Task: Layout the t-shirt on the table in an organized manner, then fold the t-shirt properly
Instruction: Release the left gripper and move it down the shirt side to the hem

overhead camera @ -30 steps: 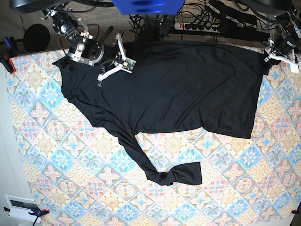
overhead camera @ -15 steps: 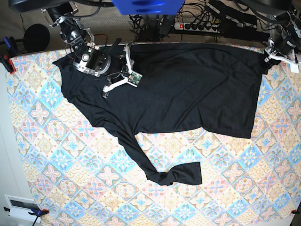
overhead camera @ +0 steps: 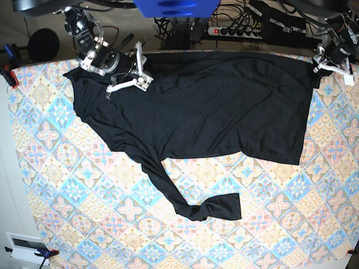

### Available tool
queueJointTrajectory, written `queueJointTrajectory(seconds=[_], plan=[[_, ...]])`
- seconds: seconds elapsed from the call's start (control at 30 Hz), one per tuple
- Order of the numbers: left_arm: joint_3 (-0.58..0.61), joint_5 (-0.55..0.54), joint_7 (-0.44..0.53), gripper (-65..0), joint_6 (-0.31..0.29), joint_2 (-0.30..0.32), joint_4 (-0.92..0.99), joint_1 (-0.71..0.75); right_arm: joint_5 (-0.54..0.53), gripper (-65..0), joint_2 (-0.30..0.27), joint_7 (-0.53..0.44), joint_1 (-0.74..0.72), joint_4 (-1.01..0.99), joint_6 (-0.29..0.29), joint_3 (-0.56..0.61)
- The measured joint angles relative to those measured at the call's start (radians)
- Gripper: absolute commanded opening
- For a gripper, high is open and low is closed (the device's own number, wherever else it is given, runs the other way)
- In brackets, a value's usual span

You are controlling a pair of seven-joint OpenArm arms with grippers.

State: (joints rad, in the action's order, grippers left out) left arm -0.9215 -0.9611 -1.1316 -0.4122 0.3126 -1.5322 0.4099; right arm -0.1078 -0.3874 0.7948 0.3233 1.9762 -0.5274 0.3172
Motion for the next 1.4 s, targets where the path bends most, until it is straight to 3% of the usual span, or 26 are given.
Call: queueJointTrajectory(seconds=[0.17,0.43,0.67,0.8,1.0,1.23,1.4], plan=[[0.0,-0.002,0.001,-47.8,0.0,0.003,0.001,-0.054,-0.003,-54.7,0.003,-0.016,-0.014,0.003,0.007,0.051],[-0.001,0.078,-0.01,-47.8,-0.003,0.003,0.003,-0.204,0.003,-54.7,0.005,-0.02,-0.127,-0.067,0.012,0.051],[0.076,0.321,-0.014,-47.6,-0.004,-0.001,0.011,-0.415,-0.003,-54.8,0.005,-0.017,-0.109,-0.018,0.004,0.047],[0.16,0.417,0.013,-47.5,-0.005,0.002,0.172,-0.586,-0.001,-54.9,0.005,-0.022,-0.119,-0.015,0.007,0.042],[0.17,0.602,0.177,-47.4,0.006,0.004,0.435,-0.717,0.0,-54.7,0.006,-0.015,-0.111,-0.016,0.008,-0.012],[0.202,0.716,0.297,-47.1,0.001,0.007,0.652,-0.856,-0.003,-54.7,0.007,-0.013,-0.113,-0.016,0.005,-0.025],[0.337,0.733,0.357,-39.5,0.0,0.008,0.723,-0.873,-0.004,-54.7,0.007,-0.016,-0.116,-0.019,0.006,-0.025]])
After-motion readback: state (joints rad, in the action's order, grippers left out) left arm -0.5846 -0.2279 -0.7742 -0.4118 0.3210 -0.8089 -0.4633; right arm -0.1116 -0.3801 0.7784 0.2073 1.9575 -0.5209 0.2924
